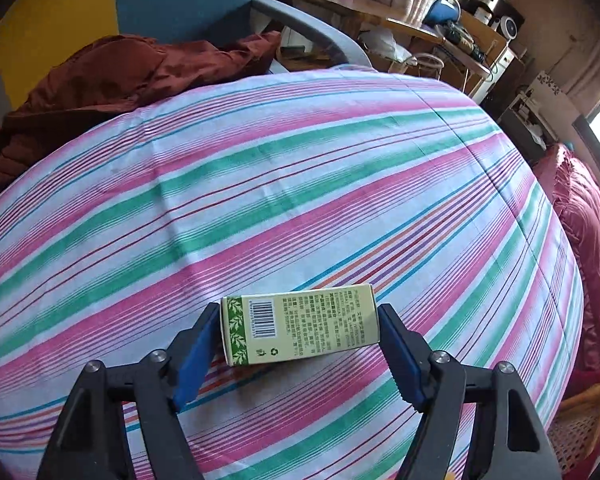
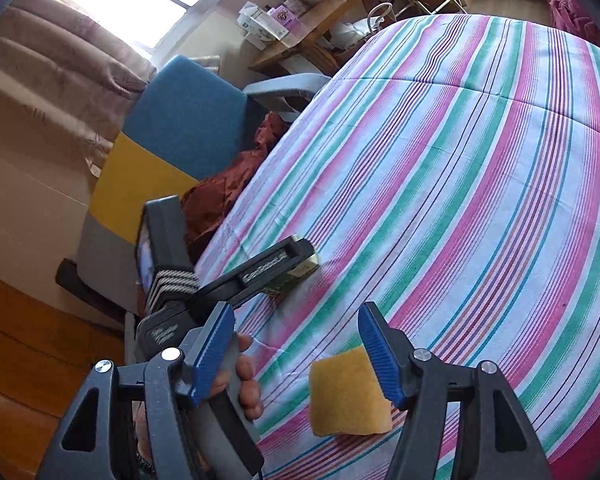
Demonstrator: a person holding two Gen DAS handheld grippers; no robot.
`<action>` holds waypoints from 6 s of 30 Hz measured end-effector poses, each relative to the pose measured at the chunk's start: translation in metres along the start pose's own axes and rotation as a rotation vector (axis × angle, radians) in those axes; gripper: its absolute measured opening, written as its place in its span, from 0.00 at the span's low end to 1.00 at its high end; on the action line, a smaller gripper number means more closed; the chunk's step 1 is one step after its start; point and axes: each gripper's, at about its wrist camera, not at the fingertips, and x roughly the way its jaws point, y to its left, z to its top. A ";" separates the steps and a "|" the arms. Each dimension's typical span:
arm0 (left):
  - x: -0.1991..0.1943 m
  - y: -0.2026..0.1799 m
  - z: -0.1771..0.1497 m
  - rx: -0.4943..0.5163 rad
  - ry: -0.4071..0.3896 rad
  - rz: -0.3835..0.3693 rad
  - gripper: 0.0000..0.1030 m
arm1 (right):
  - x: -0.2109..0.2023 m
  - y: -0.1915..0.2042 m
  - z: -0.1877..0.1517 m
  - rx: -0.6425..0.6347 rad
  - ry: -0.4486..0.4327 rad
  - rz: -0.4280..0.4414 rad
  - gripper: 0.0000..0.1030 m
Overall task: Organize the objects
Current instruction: 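Grasp the green essential oil box with left while right grasps the yellow sponge, then carry the green box over the tray with left while right carries the sponge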
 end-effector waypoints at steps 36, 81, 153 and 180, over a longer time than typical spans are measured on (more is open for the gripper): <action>-0.102 0.089 -0.199 -0.049 -0.160 0.148 0.75 | 0.093 0.055 -0.086 -0.579 0.393 -0.356 0.52; -0.113 0.090 -0.223 -0.027 -0.178 0.224 0.74 | 0.092 0.090 -0.113 -0.733 0.392 -0.259 0.52; -0.270 0.153 -0.267 -0.118 -0.443 0.337 0.74 | 0.068 0.204 -0.185 -0.879 0.346 0.003 0.52; -0.277 0.261 -0.327 -0.367 -0.366 0.430 0.74 | 0.106 0.292 -0.274 -1.019 0.476 0.136 0.52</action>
